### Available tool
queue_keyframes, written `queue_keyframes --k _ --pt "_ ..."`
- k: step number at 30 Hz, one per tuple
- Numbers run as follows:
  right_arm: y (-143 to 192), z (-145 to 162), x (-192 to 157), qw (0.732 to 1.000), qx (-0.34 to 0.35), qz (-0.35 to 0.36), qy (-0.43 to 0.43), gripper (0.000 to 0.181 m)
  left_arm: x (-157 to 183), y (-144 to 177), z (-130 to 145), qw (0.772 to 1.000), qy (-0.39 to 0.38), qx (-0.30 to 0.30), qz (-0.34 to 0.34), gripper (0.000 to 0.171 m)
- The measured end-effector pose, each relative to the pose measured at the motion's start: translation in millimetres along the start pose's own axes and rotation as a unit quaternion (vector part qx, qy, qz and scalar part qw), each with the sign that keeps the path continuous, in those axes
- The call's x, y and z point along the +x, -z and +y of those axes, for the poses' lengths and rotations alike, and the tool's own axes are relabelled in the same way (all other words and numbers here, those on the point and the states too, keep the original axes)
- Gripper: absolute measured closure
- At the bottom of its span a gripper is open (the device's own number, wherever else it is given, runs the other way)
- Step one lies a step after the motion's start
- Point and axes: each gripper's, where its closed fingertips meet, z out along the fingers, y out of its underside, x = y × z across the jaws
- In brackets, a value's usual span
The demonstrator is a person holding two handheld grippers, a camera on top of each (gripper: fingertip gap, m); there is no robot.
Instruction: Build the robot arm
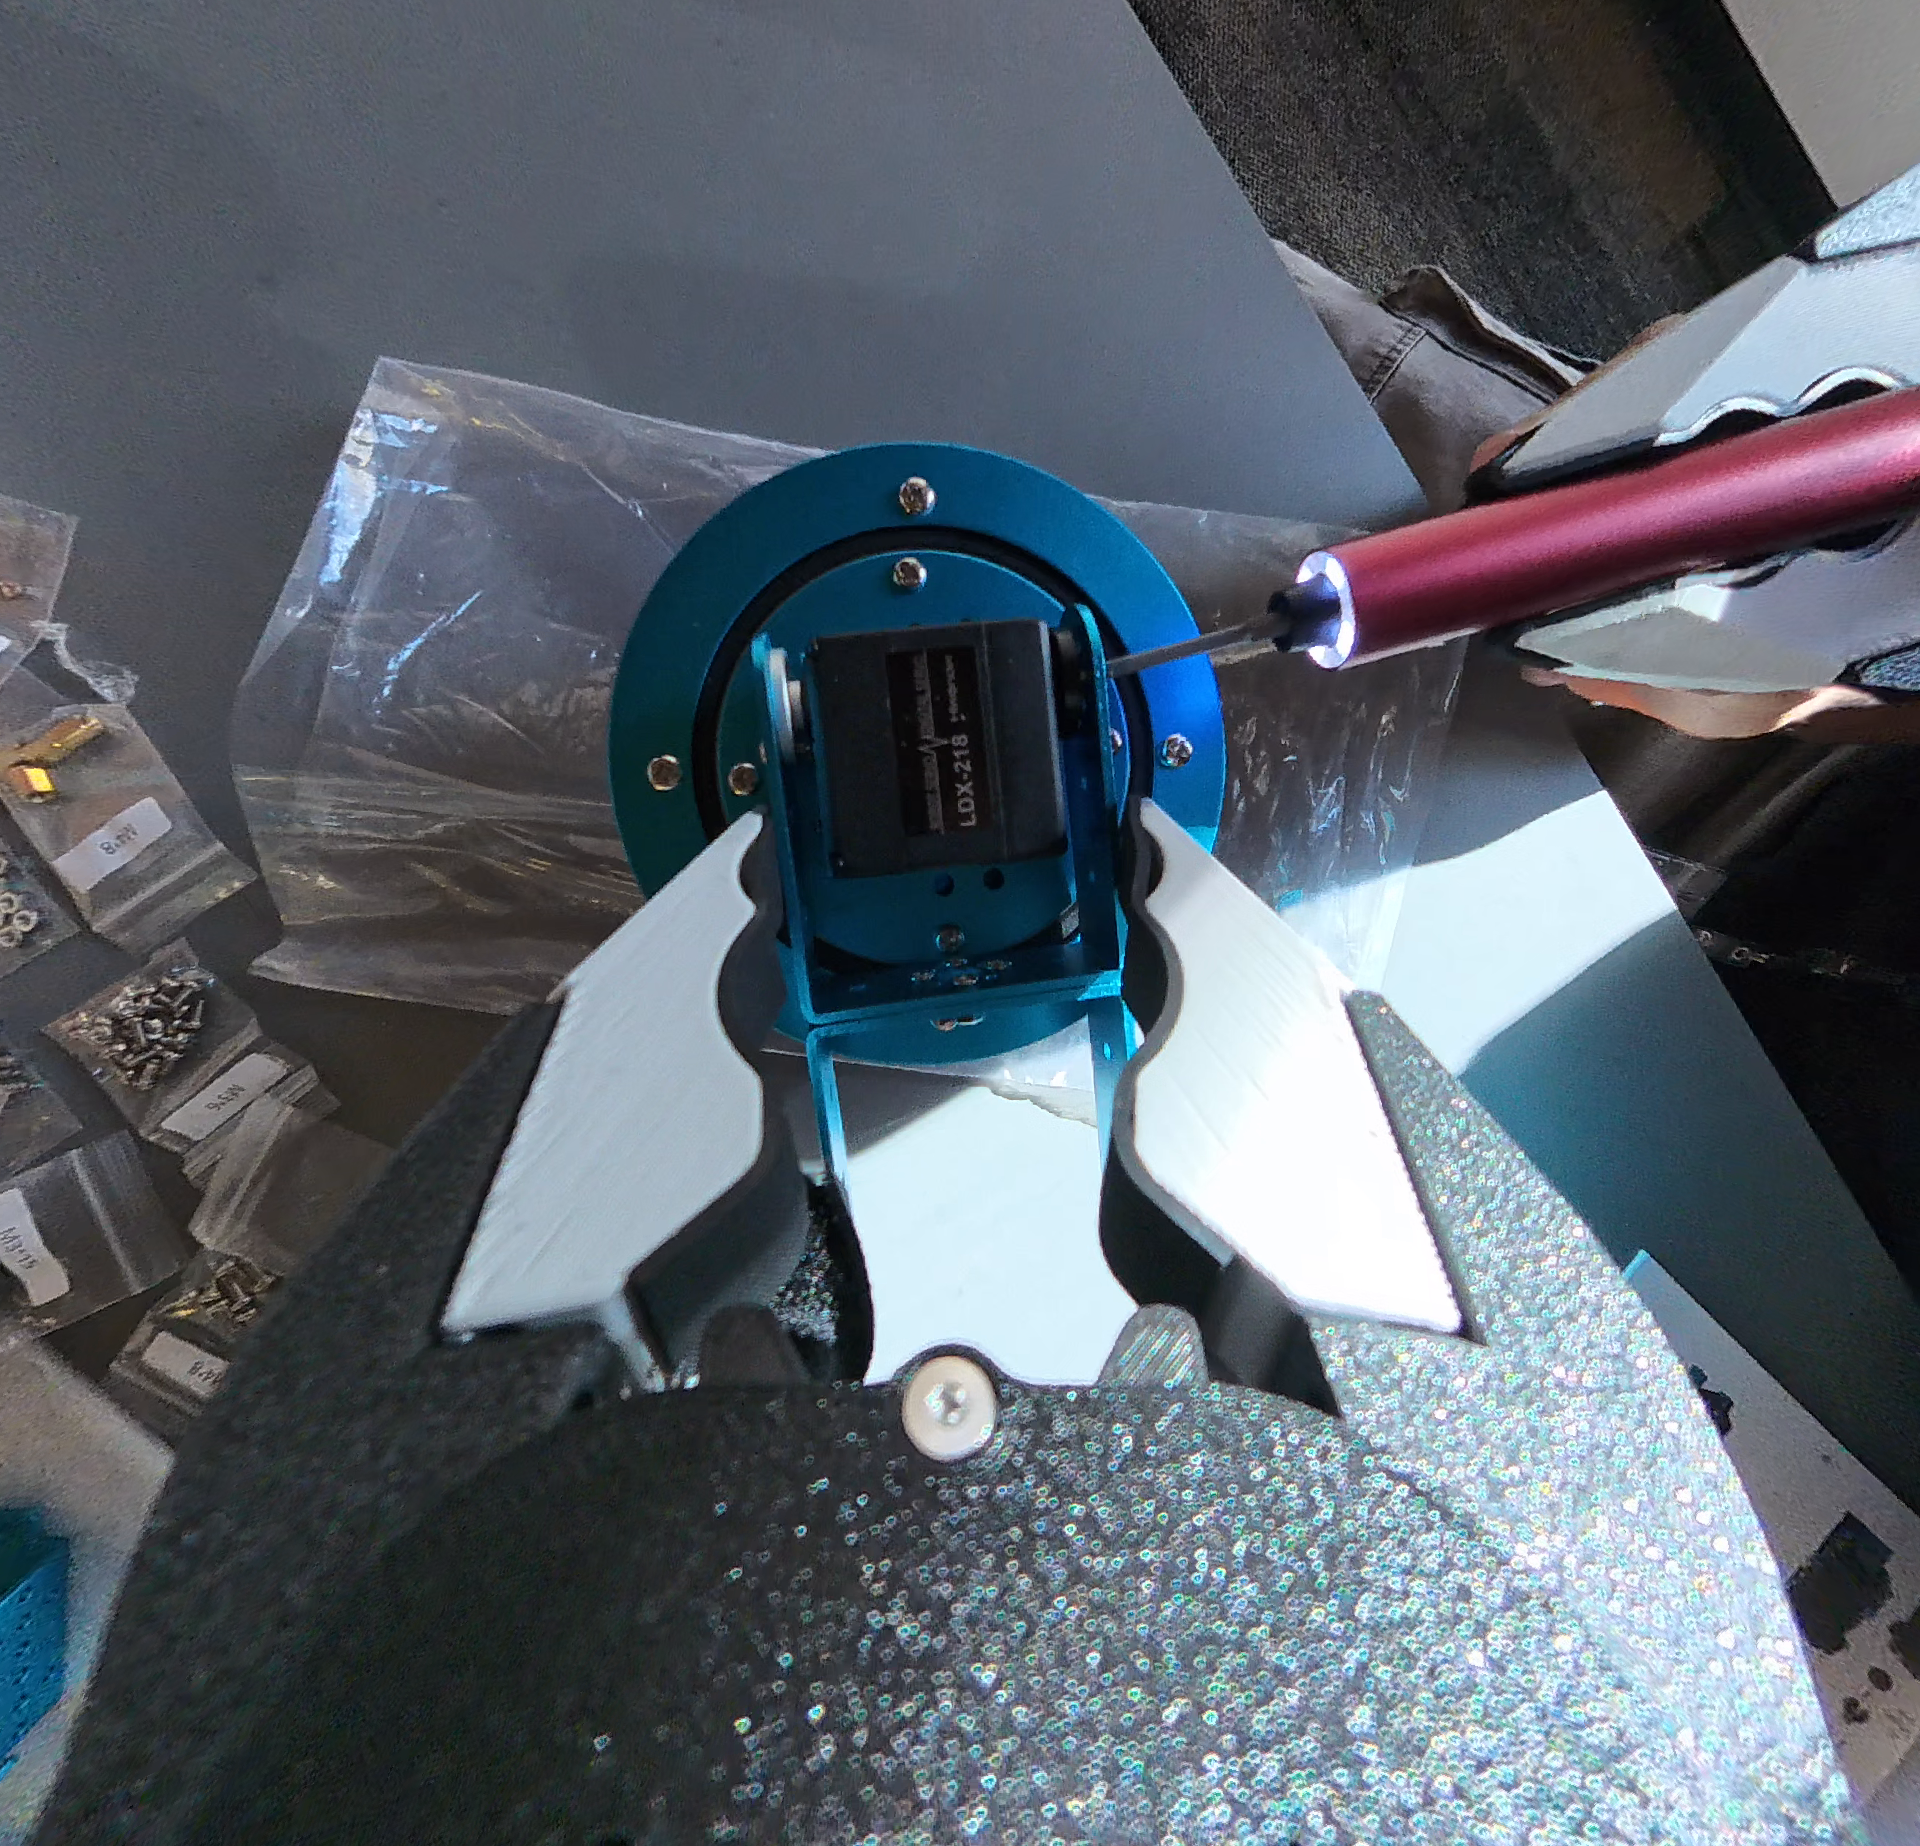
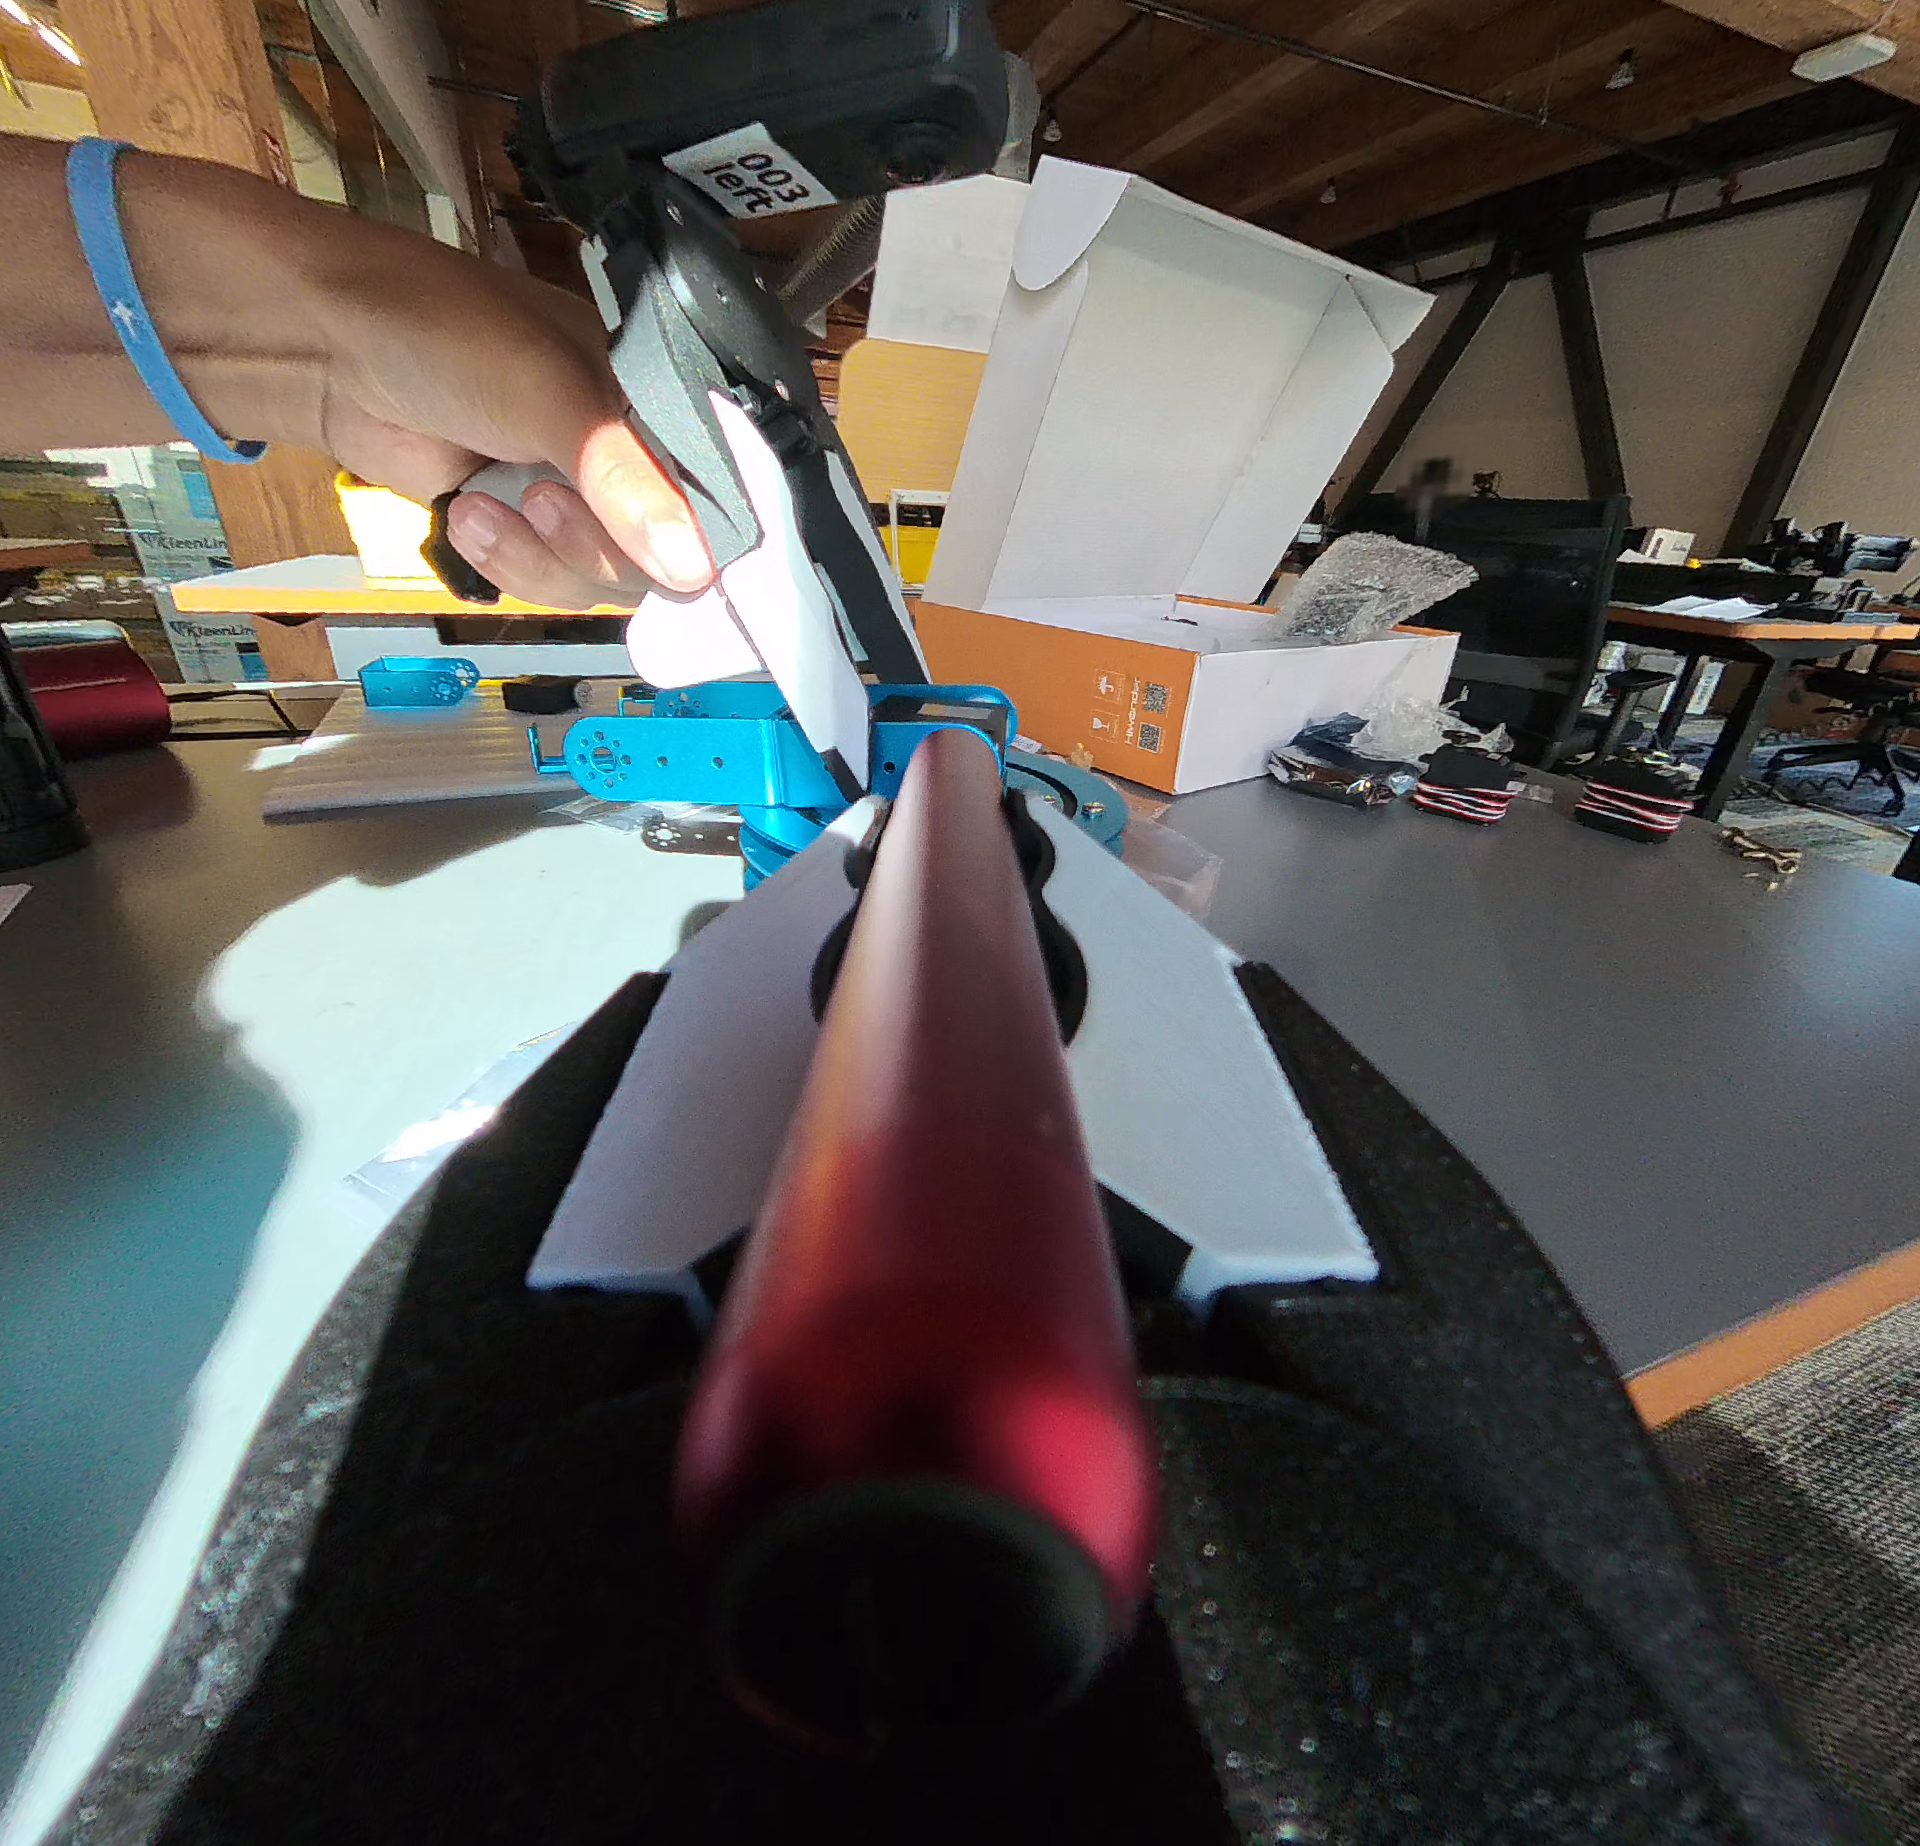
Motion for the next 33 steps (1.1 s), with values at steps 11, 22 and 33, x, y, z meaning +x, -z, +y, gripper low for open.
queue_keyframes --k 11,22,33 --pt "0.0 0.7 -1.8 1.0 0.001 -0.003 0.017 0.162 0.4 0.2 0.6 1.0 -0.006 -0.003 0.0 0.108" --pt "-1.1 -1.7 -4.5 0.999 0.007 0.009 0.047 0.157 0.4 -0.3 -0.1 1.0 -0.005 -0.006 0.0 0.108" --pt "-3.3 -0.3 -1.7 0.999 0.004 -0.001 0.038 0.16 -1.3 0.2 0.5 1.0 -0.002 -0.006 -0.002 0.108"
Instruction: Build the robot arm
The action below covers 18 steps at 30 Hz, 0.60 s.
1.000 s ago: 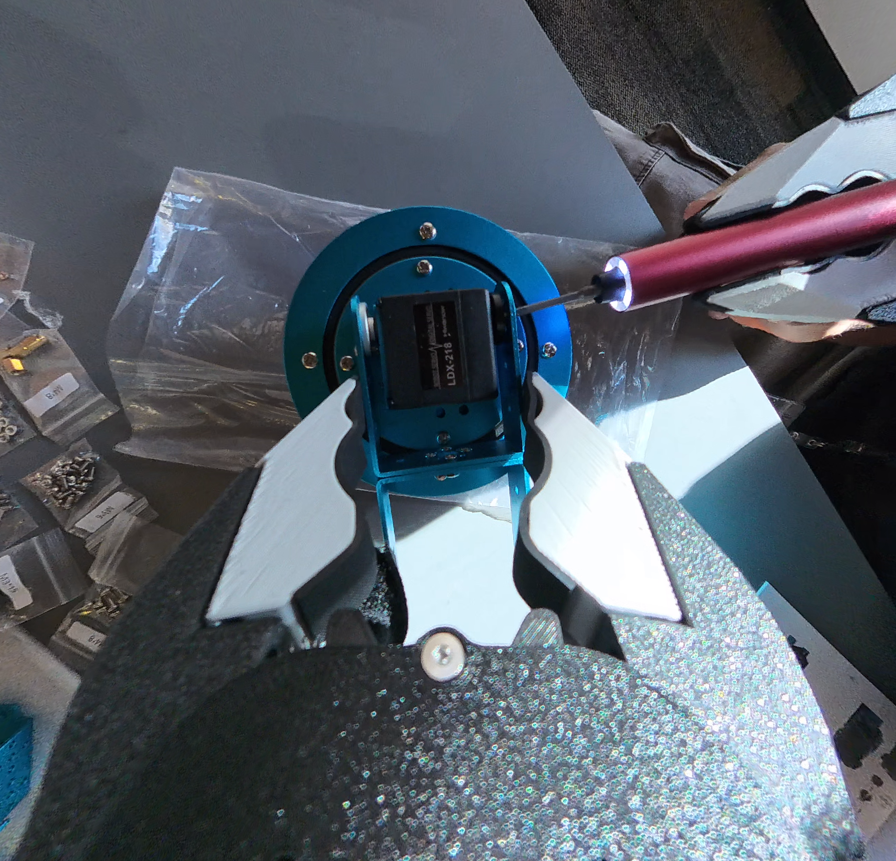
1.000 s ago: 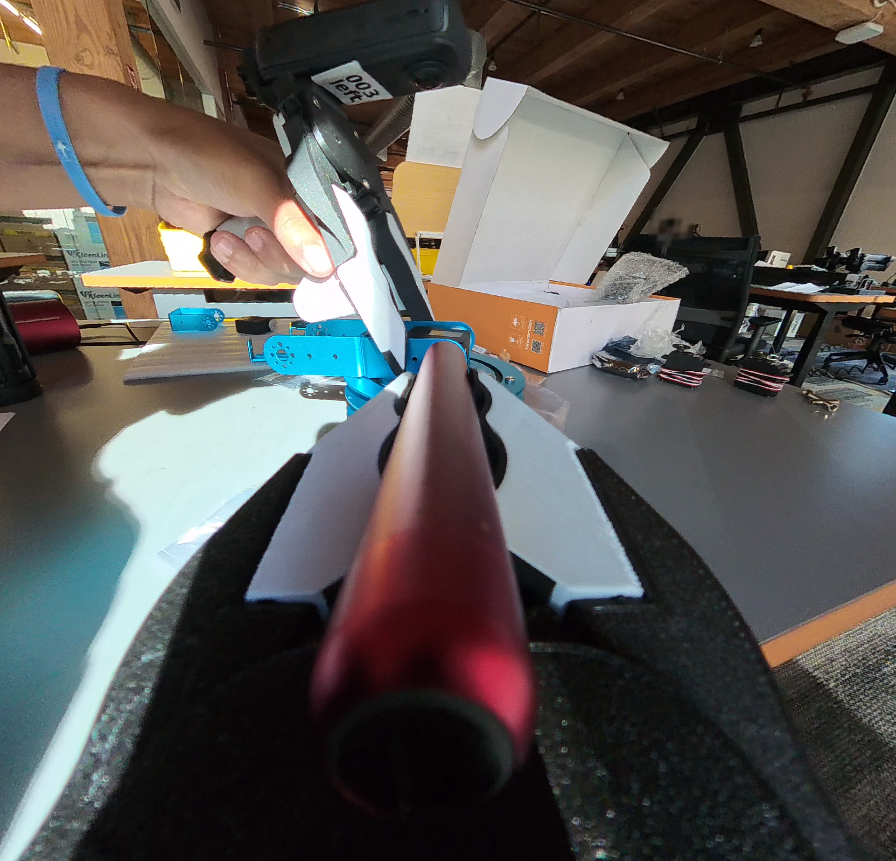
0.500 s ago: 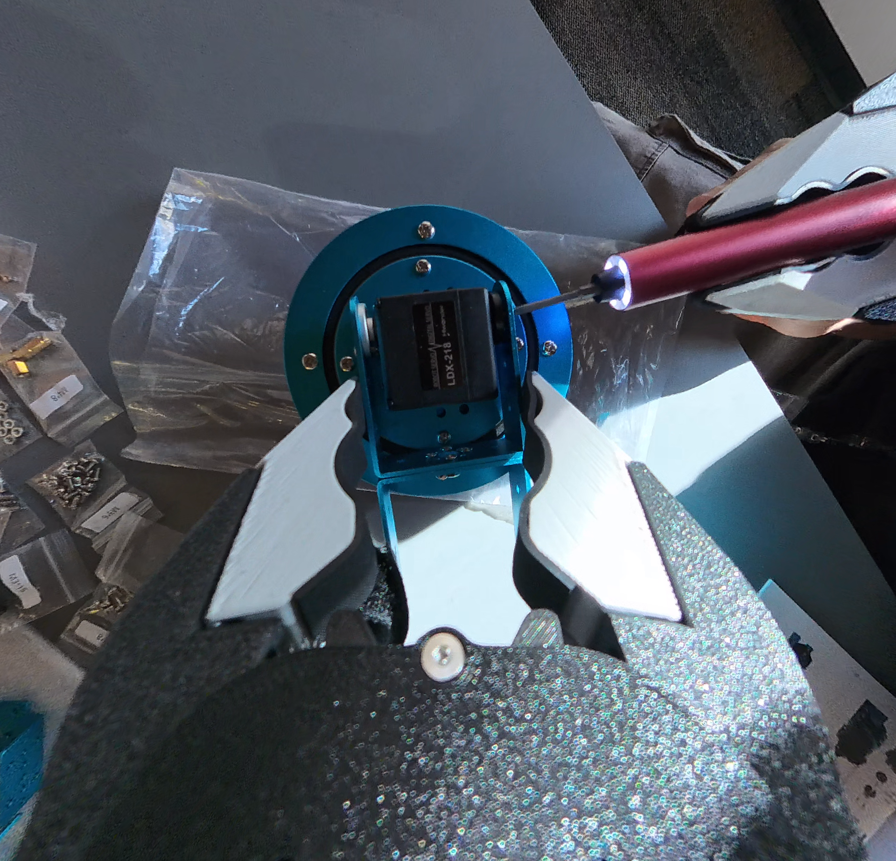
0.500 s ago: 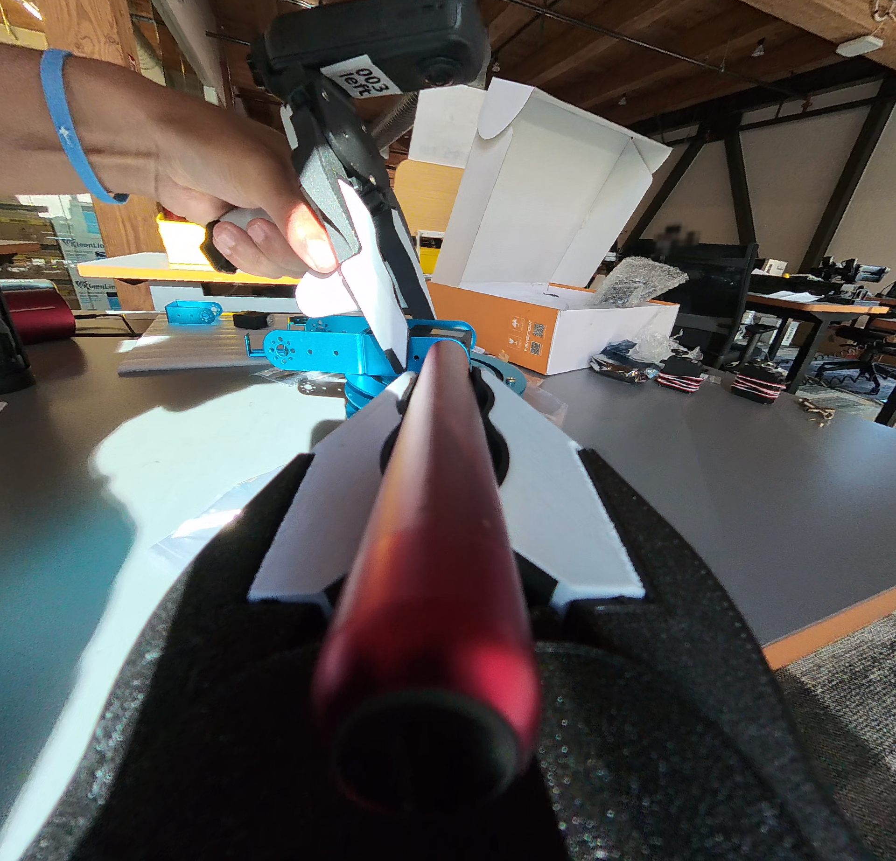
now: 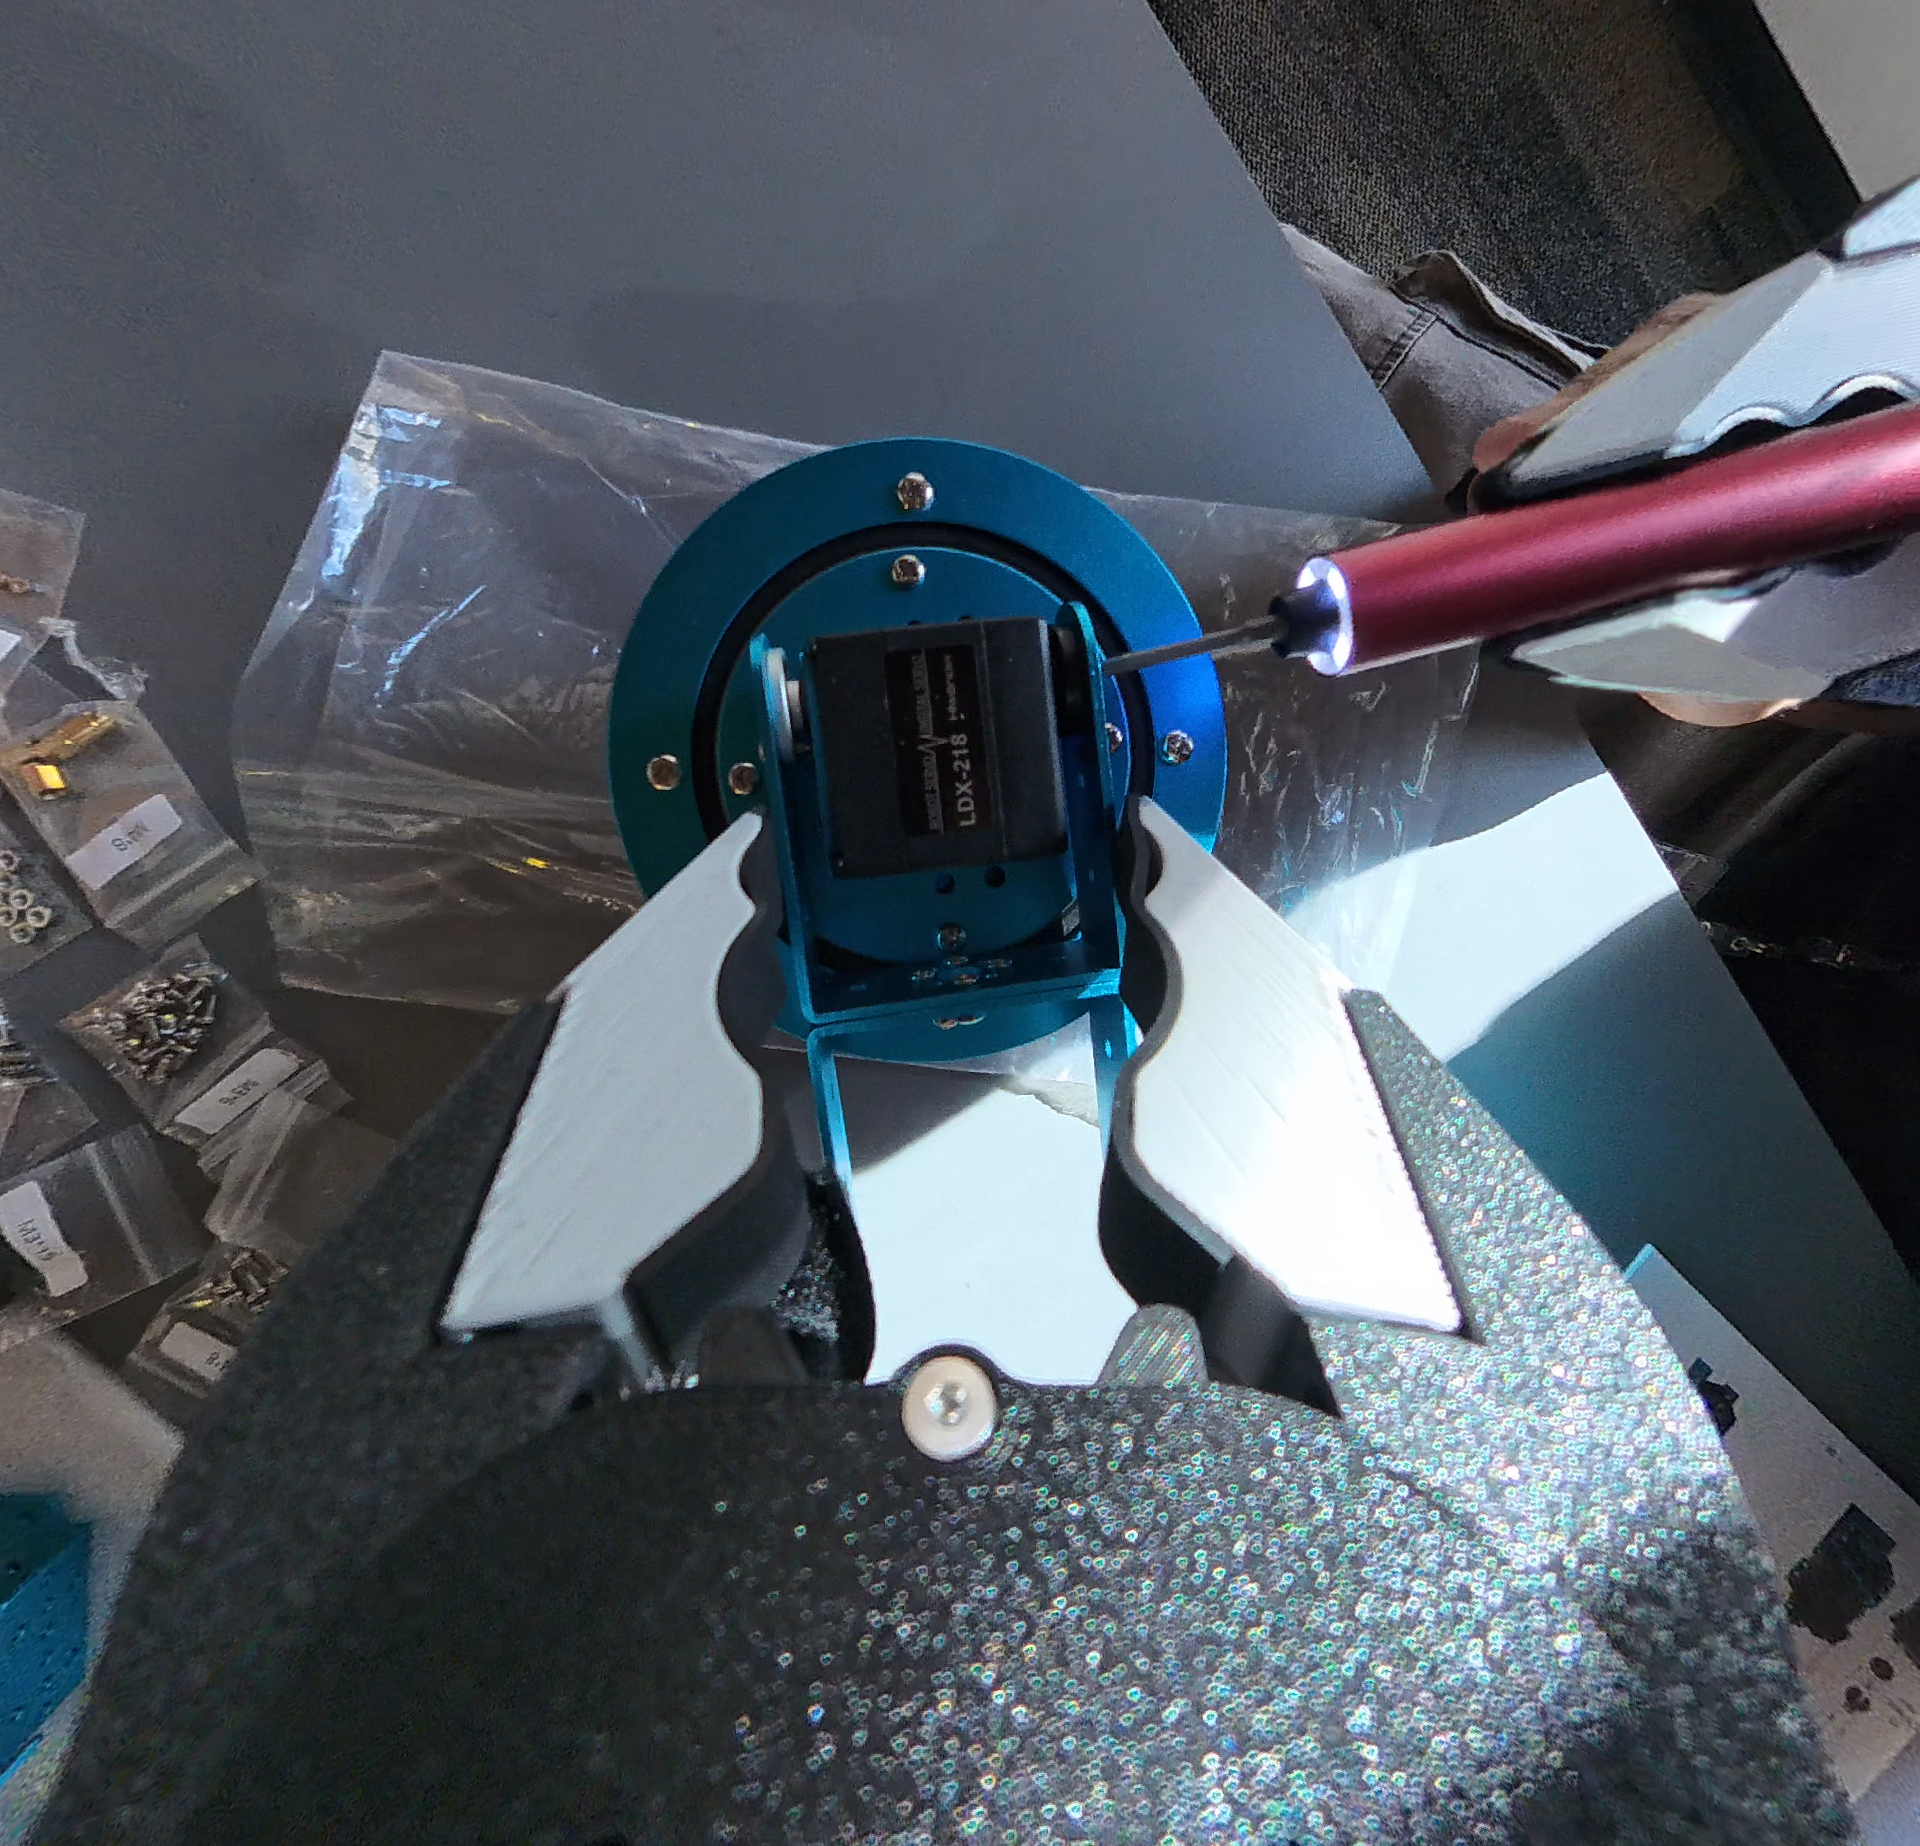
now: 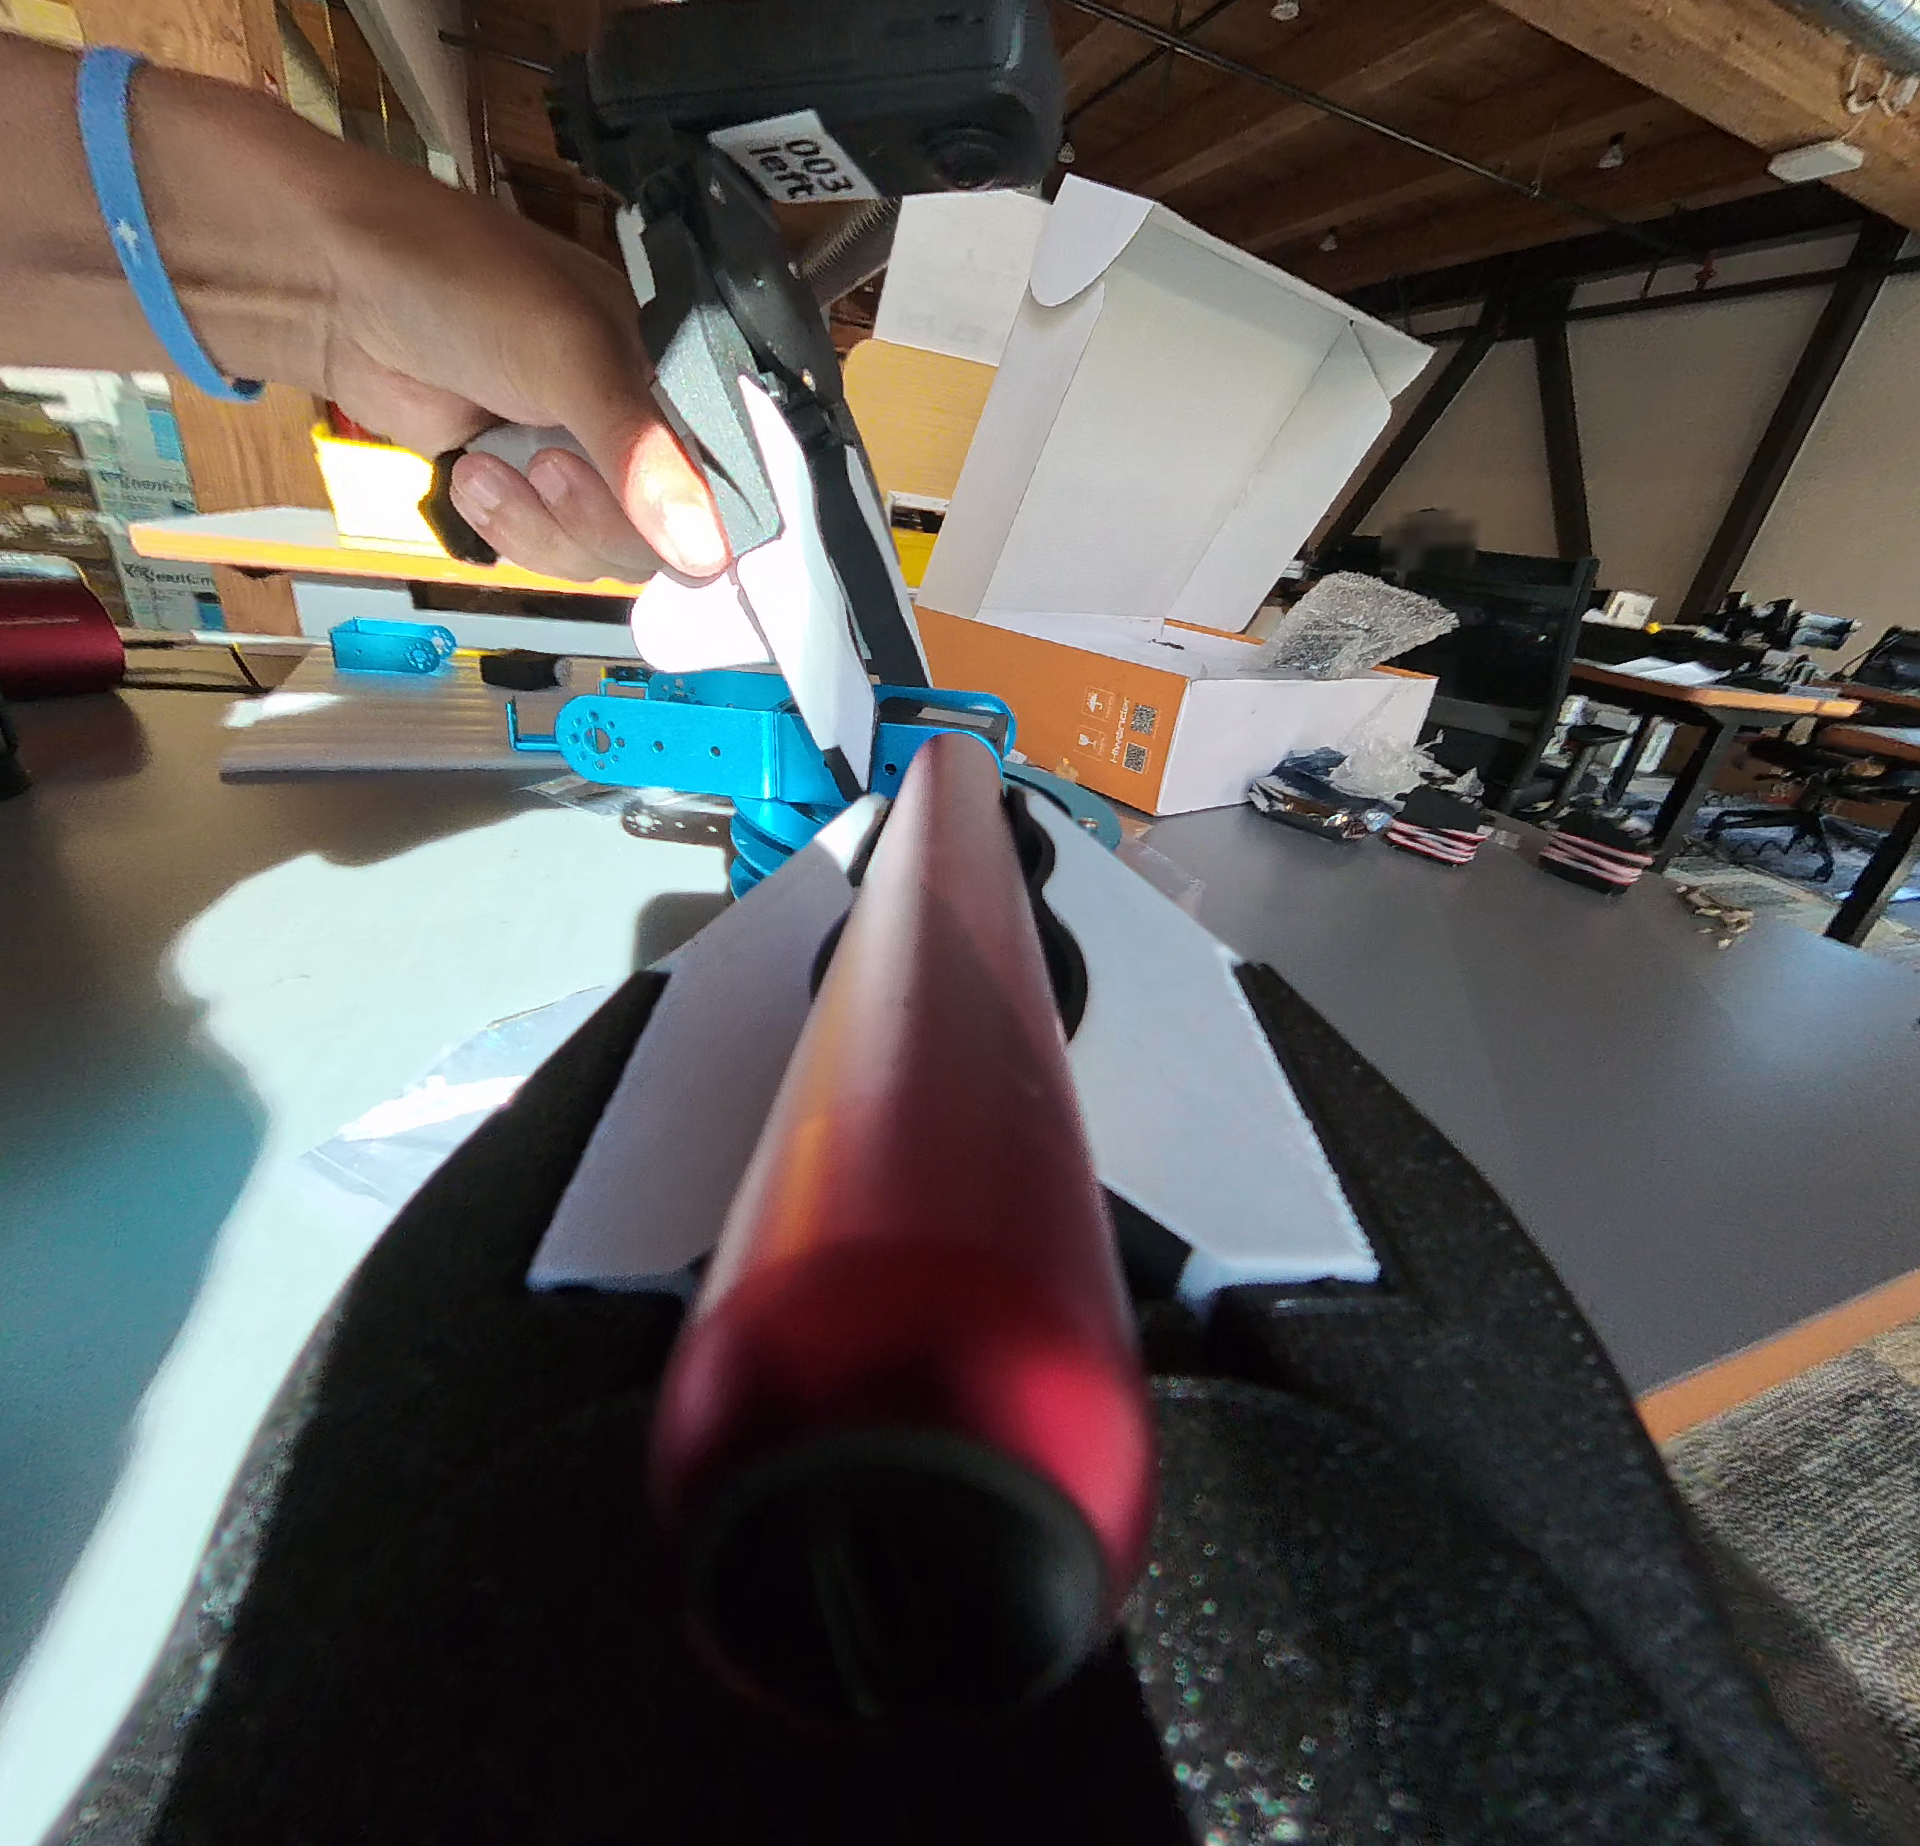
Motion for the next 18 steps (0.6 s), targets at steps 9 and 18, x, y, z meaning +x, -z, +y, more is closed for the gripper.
queue_keyframes --k 9,18 --pt "0.5 -1.5 0.7 1.0 0.009 -0.003 0.009 0.159 1.3 -0.6 -0.8 1.0 0.0 0.003 0.001 0.108" --pt "-2.3 0.3 0.6 1.0 0.004 0.0 0.025 0.158 -1.3 -0.1 0.0 1.0 0.0 0.001 -0.001 0.108"
